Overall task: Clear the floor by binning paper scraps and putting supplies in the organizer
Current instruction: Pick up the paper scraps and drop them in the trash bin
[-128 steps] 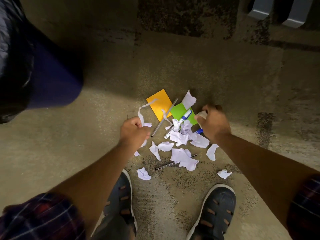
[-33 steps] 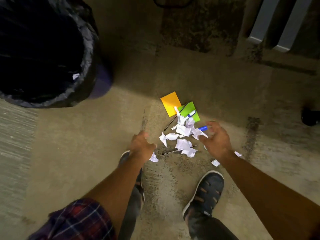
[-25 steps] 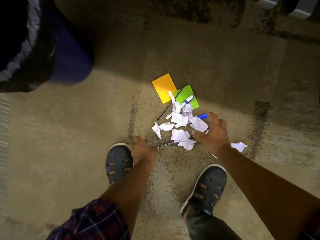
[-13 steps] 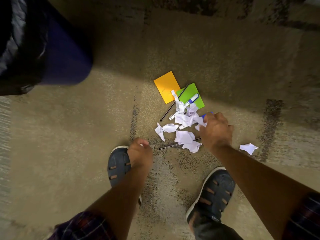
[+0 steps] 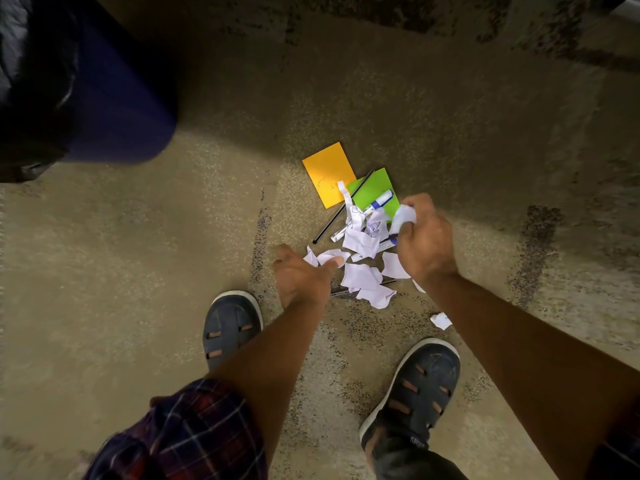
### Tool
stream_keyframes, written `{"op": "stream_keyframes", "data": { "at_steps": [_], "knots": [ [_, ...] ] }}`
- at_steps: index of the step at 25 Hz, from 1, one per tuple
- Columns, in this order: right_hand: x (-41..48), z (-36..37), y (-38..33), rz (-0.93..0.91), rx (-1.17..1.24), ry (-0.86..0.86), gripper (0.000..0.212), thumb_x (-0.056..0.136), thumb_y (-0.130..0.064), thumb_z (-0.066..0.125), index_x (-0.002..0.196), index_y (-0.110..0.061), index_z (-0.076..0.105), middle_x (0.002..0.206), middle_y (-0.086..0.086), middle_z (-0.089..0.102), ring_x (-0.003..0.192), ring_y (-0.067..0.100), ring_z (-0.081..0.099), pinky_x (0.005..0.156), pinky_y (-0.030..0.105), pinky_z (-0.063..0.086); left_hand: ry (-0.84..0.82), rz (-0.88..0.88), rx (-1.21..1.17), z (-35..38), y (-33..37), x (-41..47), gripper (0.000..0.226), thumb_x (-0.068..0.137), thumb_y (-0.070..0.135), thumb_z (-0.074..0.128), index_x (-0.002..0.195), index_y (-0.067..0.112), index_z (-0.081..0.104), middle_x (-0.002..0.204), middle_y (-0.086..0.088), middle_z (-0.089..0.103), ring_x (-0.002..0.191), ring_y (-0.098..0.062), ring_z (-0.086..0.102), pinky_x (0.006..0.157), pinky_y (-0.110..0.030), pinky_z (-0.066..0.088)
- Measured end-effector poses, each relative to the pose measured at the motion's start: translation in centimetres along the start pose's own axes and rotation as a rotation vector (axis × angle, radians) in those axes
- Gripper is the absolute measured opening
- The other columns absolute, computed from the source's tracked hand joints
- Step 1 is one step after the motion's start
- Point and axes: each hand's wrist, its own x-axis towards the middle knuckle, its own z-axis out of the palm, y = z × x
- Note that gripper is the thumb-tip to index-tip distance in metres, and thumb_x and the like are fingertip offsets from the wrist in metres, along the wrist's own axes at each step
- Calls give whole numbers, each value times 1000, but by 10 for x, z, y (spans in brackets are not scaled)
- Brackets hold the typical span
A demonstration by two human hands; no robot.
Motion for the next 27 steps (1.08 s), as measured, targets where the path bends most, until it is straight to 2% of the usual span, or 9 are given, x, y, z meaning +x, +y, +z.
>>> {"op": "stream_keyframes", "data": {
  "at_steps": [3, 7, 10, 13, 16, 18, 21, 24, 27],
  "knots": [
    [2, 10, 3, -50, -119, -155, 34, 96, -19, 54, 126, -5, 59, 120, 19, 60, 112, 34, 58, 94, 43, 50, 11, 39, -2, 4, -5, 4, 102, 70, 56, 87, 144, 4, 39, 130, -21, 60, 106, -33, 70, 70, -29, 54],
    [-7, 28, 7, -144, -383, -220, 77, 80, -57, 75, 136, -13, 43, 127, 15, 50, 117, 33, 50, 97, 46, 48, 9, 181, -2, 8, -8, 6, 55, 77, 36, 88, 116, 7, 62, 110, -12, 69, 92, -24, 70, 66, -29, 56],
    [-5, 44, 5, -185, -512, -131, 83, 74, -52, 82, 136, -18, 39, 120, 18, 54, 110, 35, 55, 90, 44, 49, -29, 286, -116, 10, -4, 9, 22, 81, 13, 83, 86, 16, 62, 89, -6, 71, 76, -19, 68, 58, -23, 50],
    [0, 52, 3, -207, -569, -118, 72, 77, -43, 81, 131, -20, 40, 114, 19, 57, 103, 36, 58, 84, 43, 51, -85, 287, -179, 8, -9, 11, 27, 82, 1, 77, 77, 21, 60, 72, 5, 64, 68, -18, 66, 51, -13, 49],
    [1, 56, -2, -192, -526, -191, 53, 86, -22, 71, 131, -18, 45, 111, 19, 56, 98, 37, 60, 76, 46, 56, -126, 167, -286, -3, -16, 18, 26, 80, 6, 81, 72, 21, 61, 73, -1, 69, 64, -22, 71, 52, -34, 63],
    [1, 57, -4, -196, -484, -231, 48, 88, -13, 66, 133, -16, 49, 108, 20, 59, 94, 39, 63, 74, 46, 57, -114, 170, -287, -10, -19, 20, 28, 79, 14, 83, 69, 21, 58, 67, -1, 68, 50, -7, 63, 40, -24, 53],
    [1, 51, -4, -210, -339, -183, 38, 86, -6, 62, 124, -10, 57, 98, 23, 66, 90, 42, 64, 73, 43, 52, -108, 225, -312, -15, -17, 14, 23, 83, 16, 77, 76, 19, 55, 63, 2, 63, 42, 0, 56, 33, -16, 35],
    [-3, 32, -3, -157, -193, -93, 32, 83, -8, 64, 114, -9, 64, 92, 21, 72, 86, 39, 65, 74, 37, 50, -112, 334, -151, -15, -10, 1, 9, 94, 15, 57, 99, 19, 52, 82, -9, 67, 57, -14, 59, 43, -23, 37],
    [-8, 10, 1, -107, -62, -53, 21, 83, -13, 64, 103, -13, 65, 84, 10, 72, 74, 28, 62, 65, 25, 41, -54, 537, 142, -13, -8, -2, 22, 96, 23, 62, 113, 21, 49, 99, -13, 72, 80, -30, 69, 63, -30, 48]
  ]
}}
